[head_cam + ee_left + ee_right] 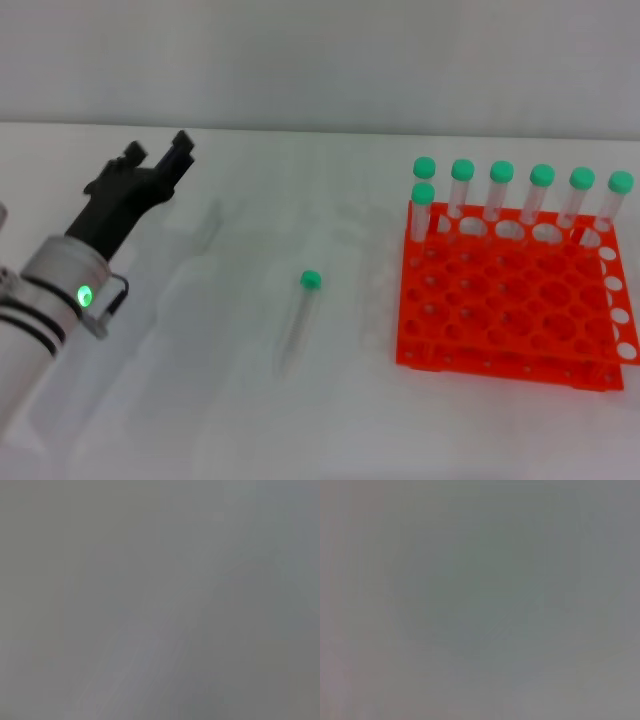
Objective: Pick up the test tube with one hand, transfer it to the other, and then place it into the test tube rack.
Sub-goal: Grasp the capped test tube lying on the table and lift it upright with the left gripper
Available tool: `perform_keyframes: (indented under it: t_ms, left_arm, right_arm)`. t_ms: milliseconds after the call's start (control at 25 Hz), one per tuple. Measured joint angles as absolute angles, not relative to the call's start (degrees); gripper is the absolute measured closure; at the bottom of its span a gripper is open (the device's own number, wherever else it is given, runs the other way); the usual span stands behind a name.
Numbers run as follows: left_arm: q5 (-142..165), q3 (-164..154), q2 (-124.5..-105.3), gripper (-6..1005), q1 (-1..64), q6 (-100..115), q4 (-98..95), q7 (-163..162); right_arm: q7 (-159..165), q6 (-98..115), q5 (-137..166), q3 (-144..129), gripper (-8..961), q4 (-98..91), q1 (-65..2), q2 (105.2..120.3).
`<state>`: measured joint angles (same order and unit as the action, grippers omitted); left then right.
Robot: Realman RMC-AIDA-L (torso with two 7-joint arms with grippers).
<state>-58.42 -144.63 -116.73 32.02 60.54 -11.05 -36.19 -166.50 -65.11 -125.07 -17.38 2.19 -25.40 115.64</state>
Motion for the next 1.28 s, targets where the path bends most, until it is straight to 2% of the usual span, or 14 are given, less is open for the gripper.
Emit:
perform_keyframes:
  t_ms: [160, 200, 240, 400, 600, 920, 1160, 1280]
  left_arm:
    - [-47.6, -144.7, -113.21, 219, 37.4, 60.1, -4.7, -55.6]
    - [-40.2, -144.7, -111.31, 220, 41.0, 60.4, -0.1, -67.5]
    - [-40.2, -144.7, -111.31, 220, 41.0, 60.4, -0.1, -67.5]
    - [-27.6, -147.6, -108.67, 221, 48.0, 62.4, 9.9, -86.4]
    - [-21.2, -161.9, -108.18, 223, 55.1, 67.3, 21.7, -104.6]
    - [4.9, -163.0, -107.4, 225, 66.6, 79.9, 29.7, -123.5]
    - [21.0, -163.0, -107.94, 227, 74.2, 84.3, 29.6, -133.8]
    - [28.3, -163.0, -109.22, 228, 77.8, 85.6, 29.4, -138.7]
  right_arm:
    - [-166.3, -65.1, -125.1, -17.8, 96, 2.2, -25.9, 115.78]
    - [-166.3, -65.1, -125.1, -17.8, 96, 2.2, -26.0, 115.79]
    - [-166.3, -65.1, -125.1, -17.8, 96, 2.2, -26.1, 115.79]
    - [-166.3, -65.2, -125.1, -17.8, 96, 2.3, -26.5, 115.82]
    - [-166.3, -65.3, -125.1, -17.7, 96, 2.5, -26.8, 115.84]
    - [-166.3, -65.5, -125.1, -17.4, 96, 2.4, -26.9, 115.81]
    - [-166.3, -65.4, -125.1, -17.2, 96, 2.3, -26.8, 115.67]
    - [-166.3, -65.3, -125.1, -17.2, 96, 2.2, -26.9, 115.6]
